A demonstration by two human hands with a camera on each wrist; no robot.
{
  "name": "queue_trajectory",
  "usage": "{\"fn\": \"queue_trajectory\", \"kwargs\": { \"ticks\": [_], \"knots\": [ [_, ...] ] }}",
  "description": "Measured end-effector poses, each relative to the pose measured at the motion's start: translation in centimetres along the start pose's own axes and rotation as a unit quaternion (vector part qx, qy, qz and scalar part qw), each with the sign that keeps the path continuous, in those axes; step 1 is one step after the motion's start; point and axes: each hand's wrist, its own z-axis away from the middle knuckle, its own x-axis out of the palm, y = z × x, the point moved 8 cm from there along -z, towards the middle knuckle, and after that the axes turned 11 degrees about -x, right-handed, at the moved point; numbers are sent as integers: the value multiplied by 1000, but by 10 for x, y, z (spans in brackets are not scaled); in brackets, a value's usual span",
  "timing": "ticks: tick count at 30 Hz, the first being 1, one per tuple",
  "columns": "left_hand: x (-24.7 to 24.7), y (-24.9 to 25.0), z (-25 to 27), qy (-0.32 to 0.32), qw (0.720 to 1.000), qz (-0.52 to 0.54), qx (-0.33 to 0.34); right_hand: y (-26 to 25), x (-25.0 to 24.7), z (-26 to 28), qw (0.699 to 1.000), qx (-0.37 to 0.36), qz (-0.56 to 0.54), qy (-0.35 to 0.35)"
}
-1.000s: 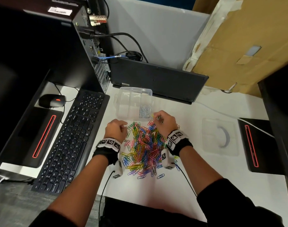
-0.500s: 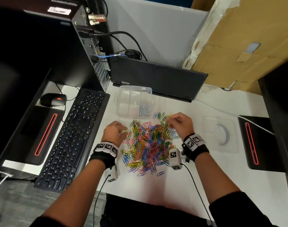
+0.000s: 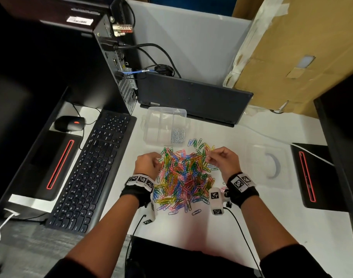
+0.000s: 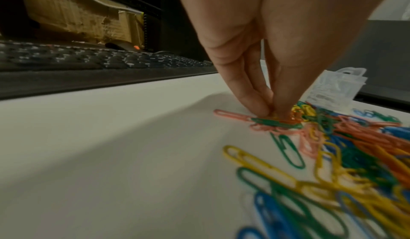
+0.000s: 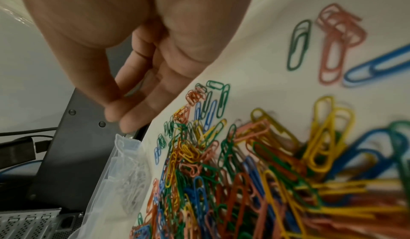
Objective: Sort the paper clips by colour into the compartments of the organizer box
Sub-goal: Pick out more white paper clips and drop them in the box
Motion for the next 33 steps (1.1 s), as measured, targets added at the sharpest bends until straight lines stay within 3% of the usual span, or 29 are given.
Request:
{"fn": "queue_trajectory", "kwargs": {
  "ticks": [5,12,16,18,19,22,25,33],
  "knots": [
    [1,7,8,21,1000,-19,-9,4,-2,0,997,24,-79,-9],
    [17,27,13,-12,989,-138,47,-4,5,-5,991,38,-129,-25],
    [18,24,12,-37,991,-128,27,-1,-3,-11,992,59,-112,-16],
    [13,23,12,-51,995,-90,4,3,-10,-19,998,50,-31,-4],
    [11,22,11,-51,996,-67,-2,3,-14,-25,998,30,63,-3],
    [1,24,11,-10,1000,10,8,-7,-18,-41,933,-45,358,-1],
    [-3,24,13,10,997,83,-6,-11,-6,-52,909,-67,411,-7],
    [0,21,12,-44,990,119,-53,-5,4,-60,882,-33,469,-44]
  ]
}}
